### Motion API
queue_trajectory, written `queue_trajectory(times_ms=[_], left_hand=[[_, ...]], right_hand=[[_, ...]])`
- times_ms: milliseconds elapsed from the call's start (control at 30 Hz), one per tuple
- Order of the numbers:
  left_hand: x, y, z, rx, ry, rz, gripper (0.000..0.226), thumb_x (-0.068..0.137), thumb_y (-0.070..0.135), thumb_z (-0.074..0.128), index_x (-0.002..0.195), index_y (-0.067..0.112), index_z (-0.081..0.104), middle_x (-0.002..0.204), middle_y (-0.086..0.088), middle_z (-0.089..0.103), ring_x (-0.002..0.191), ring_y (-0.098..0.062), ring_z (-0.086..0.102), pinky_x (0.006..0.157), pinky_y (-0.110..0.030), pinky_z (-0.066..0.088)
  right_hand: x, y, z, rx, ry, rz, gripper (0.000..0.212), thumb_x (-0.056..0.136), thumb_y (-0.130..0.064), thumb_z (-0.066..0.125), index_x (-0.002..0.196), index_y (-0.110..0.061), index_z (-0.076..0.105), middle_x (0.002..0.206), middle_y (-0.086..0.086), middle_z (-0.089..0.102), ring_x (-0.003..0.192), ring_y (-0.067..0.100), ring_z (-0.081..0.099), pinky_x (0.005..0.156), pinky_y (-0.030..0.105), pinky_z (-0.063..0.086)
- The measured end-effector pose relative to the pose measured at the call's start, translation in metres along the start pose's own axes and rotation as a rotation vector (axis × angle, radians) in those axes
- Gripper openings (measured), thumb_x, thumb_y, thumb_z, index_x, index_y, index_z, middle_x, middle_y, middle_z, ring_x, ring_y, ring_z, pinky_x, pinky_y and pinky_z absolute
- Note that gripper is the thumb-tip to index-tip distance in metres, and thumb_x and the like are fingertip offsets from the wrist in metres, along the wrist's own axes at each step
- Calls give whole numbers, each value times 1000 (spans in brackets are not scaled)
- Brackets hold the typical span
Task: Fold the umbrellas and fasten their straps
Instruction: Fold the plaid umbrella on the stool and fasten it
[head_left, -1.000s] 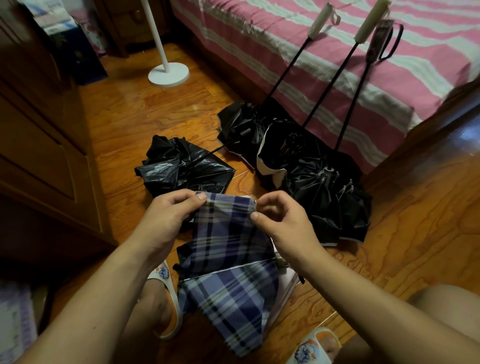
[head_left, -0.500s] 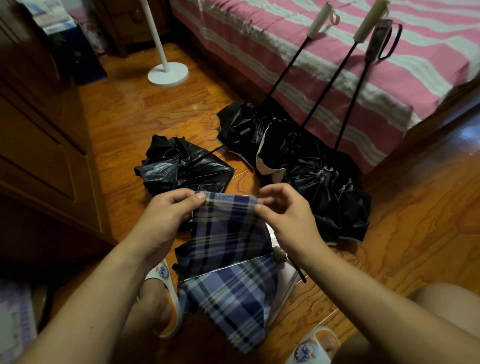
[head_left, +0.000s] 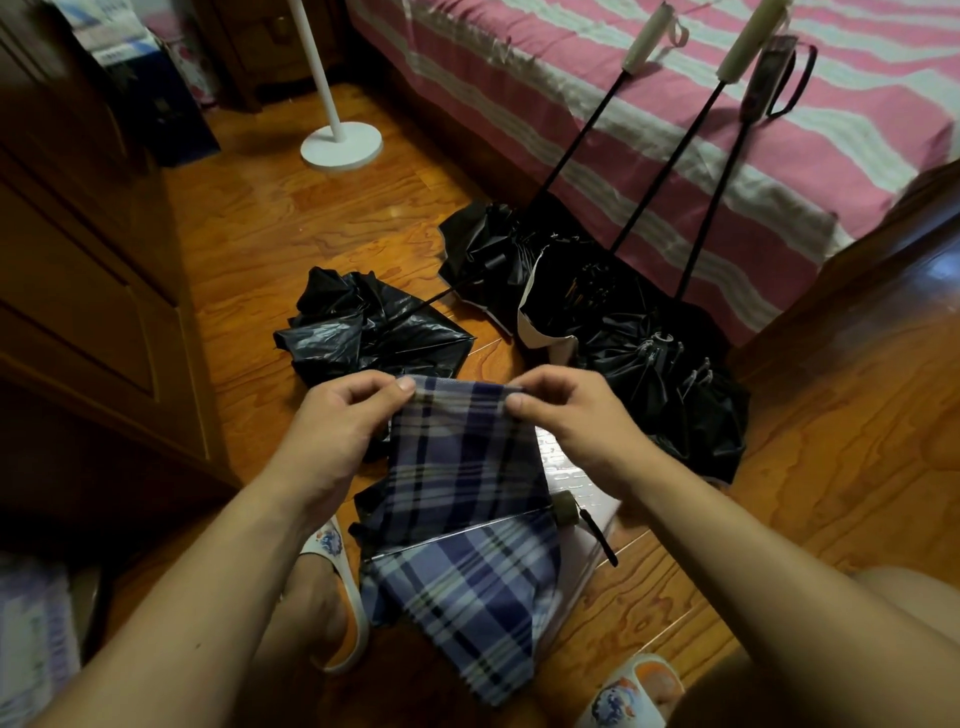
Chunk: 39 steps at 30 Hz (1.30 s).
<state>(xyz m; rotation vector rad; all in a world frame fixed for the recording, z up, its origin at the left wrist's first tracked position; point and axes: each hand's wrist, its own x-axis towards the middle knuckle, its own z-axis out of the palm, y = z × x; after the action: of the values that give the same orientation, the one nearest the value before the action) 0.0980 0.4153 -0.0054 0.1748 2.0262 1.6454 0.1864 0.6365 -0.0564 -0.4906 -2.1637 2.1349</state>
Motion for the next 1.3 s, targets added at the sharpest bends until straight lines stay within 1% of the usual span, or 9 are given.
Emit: queue_trajectory(times_ms=[200, 367, 467, 600, 700, 800, 1000, 1167, 1300], left_hand=[[3, -13, 3, 156, 329, 77, 17, 99, 24, 65, 116, 27, 67, 112, 5, 66, 106, -11, 62, 90, -31, 51], [-35, -26, 2, 418, 258, 17, 14, 99, 27, 64, 112, 31, 65, 109, 8, 64, 100, -8, 62, 86, -36, 55], [-65, -48, -5, 567, 133, -256, 5, 98, 27, 64, 99, 23, 65, 88, -2, 70, 76, -17, 64, 72, -37, 53], [-103, -90, 3, 660, -42, -529, 19, 96, 35, 66, 88, 18, 63, 67, -1, 62, 58, -16, 54, 56, -32, 47], [-134, -118, 42, 434, -9, -682, 28, 95, 42, 67, 108, 19, 61, 91, -1, 67, 76, -15, 62, 69, -27, 49], [-159, -135, 91, -70, 204, -802, 20, 98, 35, 65, 111, 20, 62, 107, 0, 65, 97, -21, 63, 84, -35, 51], [-186, -111, 115, -12, 504, -467, 23, 99, 30, 64, 82, 17, 70, 88, -13, 72, 87, -30, 67, 82, -47, 55], [-168, -55, 93, 218, 441, -181, 32, 102, 40, 58, 84, 17, 72, 83, -11, 72, 84, -29, 67, 78, -49, 54], [-136, -27, 78, 17, 411, -208, 31, 105, 35, 53, 93, 14, 71, 91, -15, 74, 87, -36, 70, 72, -47, 53]], right_hand=[[54, 23, 7, -218, 199, 43, 12, 95, -16, 71, 89, -25, 76, 84, -11, 74, 81, 1, 67, 80, 31, 53], [69, 22, 12, -522, 346, 66, 39, 97, -24, 63, 136, -20, 60, 127, 1, 67, 117, 18, 61, 94, 24, 42], [33, 4, 10, -558, 322, 5, 25, 95, -17, 57, 118, -20, 65, 116, 1, 68, 107, 20, 62, 88, 29, 46], [-38, 27, -9, -419, 291, 252, 6, 90, -14, 57, 88, -19, 59, 87, 5, 69, 76, 25, 70, 73, 46, 60], [-90, 41, -17, -254, 4, 582, 6, 96, -5, 55, 91, -8, 59, 79, 14, 69, 64, 23, 67, 53, 31, 56], [-119, 55, -27, -320, -223, 651, 5, 96, -10, 60, 95, -12, 64, 89, 10, 73, 80, 23, 73, 77, 40, 63], [-136, 11, -50, -280, -86, 419, 11, 99, -2, 57, 99, -5, 68, 89, 8, 73, 74, 15, 62, 69, 30, 50], [-152, 5, -30, -243, -97, 386, 15, 98, -3, 59, 89, -13, 67, 95, 9, 77, 81, 18, 66, 71, 36, 55], [-136, 19, -4, -314, -4, 167, 22, 96, -5, 61, 91, -26, 66, 102, -4, 73, 98, 14, 66, 89, 34, 54]])
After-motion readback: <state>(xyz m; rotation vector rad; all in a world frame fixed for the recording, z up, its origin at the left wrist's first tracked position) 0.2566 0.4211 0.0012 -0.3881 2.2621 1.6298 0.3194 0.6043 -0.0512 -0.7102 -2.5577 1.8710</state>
